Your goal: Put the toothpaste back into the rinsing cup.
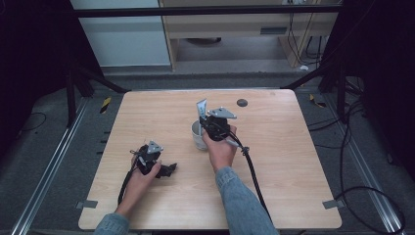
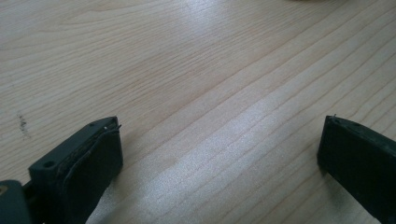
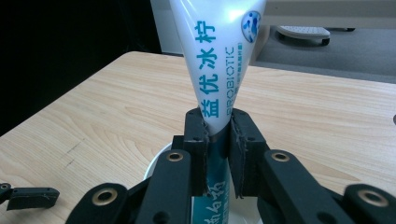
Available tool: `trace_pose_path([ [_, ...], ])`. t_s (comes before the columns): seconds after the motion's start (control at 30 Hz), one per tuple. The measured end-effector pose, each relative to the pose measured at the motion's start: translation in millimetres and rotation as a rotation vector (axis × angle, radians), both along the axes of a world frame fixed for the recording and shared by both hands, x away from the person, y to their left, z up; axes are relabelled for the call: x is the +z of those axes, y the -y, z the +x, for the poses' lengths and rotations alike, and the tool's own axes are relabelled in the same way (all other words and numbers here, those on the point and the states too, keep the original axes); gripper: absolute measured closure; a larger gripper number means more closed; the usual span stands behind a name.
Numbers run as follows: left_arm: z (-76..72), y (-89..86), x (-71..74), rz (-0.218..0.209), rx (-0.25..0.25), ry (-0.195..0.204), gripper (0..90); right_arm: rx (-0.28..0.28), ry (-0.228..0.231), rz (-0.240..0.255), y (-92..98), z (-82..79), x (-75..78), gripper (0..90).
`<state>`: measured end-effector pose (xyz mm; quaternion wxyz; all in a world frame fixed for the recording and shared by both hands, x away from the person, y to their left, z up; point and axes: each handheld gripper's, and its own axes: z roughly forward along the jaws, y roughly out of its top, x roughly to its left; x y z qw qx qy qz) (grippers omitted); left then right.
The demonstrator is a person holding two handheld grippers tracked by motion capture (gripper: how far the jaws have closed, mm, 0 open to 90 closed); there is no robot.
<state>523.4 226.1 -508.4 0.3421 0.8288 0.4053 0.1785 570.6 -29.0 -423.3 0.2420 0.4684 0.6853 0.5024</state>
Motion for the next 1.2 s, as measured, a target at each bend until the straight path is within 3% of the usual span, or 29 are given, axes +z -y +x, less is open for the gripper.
trace_pose_path([
  [0.63,0.0,0.0,0.0,-0.001,0.000,0.000,0.0,-0.025,-0.026,0.020,10.3,9.7,-1.8,76.3],
  [1.2,0.0,0.0,0.0,0.000,0.000,0.000,0.0,-0.026,-0.015,0.009,11.7,10.0,0.0,74.0],
])
